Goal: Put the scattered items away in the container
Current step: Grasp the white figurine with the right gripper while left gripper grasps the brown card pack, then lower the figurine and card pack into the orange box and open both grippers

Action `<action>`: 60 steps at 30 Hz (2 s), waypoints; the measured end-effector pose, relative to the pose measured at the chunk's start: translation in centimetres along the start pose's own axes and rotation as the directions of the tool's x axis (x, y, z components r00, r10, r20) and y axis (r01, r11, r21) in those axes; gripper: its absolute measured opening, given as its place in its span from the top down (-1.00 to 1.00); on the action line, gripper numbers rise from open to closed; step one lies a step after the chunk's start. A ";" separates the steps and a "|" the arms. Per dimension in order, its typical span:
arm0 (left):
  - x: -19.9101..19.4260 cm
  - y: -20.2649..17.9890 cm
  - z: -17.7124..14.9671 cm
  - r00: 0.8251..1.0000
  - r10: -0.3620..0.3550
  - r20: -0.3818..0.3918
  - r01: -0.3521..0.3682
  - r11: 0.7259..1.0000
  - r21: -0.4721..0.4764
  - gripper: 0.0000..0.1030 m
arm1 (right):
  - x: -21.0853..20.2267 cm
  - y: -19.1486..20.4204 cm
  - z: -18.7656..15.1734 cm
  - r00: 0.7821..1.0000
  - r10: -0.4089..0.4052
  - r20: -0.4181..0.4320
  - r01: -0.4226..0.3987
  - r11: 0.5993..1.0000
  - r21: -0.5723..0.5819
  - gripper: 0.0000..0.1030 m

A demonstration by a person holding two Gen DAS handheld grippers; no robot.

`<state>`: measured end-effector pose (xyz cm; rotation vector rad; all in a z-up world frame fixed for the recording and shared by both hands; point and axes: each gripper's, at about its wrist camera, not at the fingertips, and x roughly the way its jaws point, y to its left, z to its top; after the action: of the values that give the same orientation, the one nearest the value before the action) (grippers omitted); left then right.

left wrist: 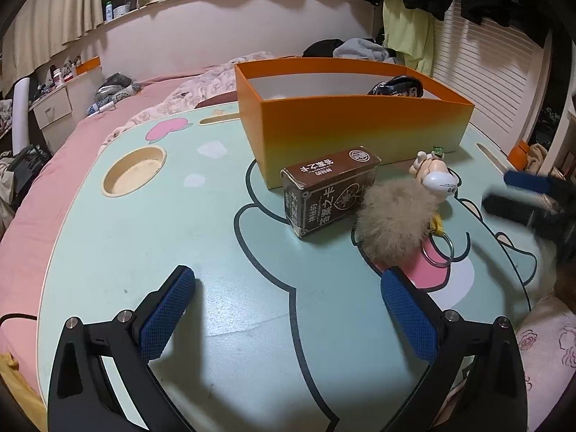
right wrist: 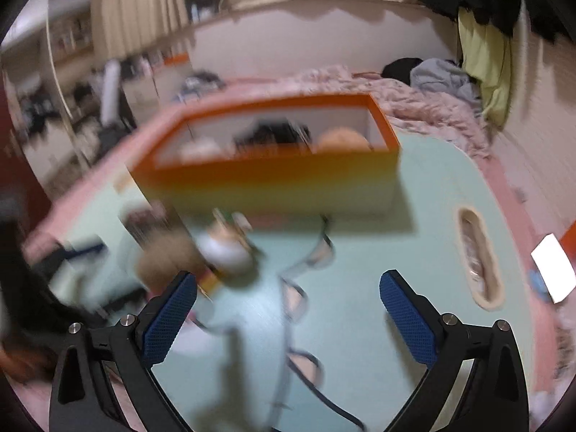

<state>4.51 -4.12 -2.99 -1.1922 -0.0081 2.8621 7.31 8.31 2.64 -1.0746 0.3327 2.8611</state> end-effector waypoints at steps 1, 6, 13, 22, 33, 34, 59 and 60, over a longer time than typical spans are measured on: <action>0.0 0.0 0.0 1.000 0.000 0.001 0.000 1.000 -0.001 -0.99 | 0.2 0.0 0.9 0.999 0.042 -0.004 -0.042 0.999 0.029 -0.93; 0.0 0.1 -0.1 1.000 0.000 0.004 0.000 1.000 -0.001 -0.99 | 3.2 1.5 3.5 0.994 0.069 -0.079 -0.067 0.997 0.034 -0.26; 0.0 0.1 -0.1 1.000 0.000 0.005 0.000 1.000 -0.001 -0.99 | 5.6 1.6 2.6 0.986 0.064 -0.156 -0.060 0.998 0.031 0.32; -1.5 0.7 0.5 0.997 -0.056 0.061 0.058 0.998 -0.029 -0.99 | 1.0 -1.5 1.1 0.997 0.071 0.012 -0.072 0.989 0.129 0.32; 0.8 -0.5 6.4 0.985 -0.175 0.002 0.174 0.978 -0.111 -0.89 | -1.4 -1.6 0.5 0.992 0.059 0.112 -0.073 0.990 0.125 0.32; 1.4 -0.7 6.6 0.983 -0.180 -0.016 0.177 0.977 -0.114 -0.84 | -1.4 -1.7 0.4 0.992 0.063 0.106 -0.076 0.988 0.131 0.32; -4.3 0.8 13.8 0.951 -0.244 0.192 0.258 0.965 -0.054 -0.05 | -4.4 -1.3 6.0 0.969 0.067 0.238 -0.083 0.995 0.058 0.32; -4.1 0.7 14.6 0.950 -0.243 0.196 0.257 0.965 -0.051 -0.05 | -4.7 -1.1 7.1 0.964 0.063 0.259 -0.077 0.996 0.043 0.32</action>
<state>-2.98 -4.79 10.17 -0.8544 -0.2574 2.7557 6.46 11.05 10.75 -0.6822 0.4319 2.9870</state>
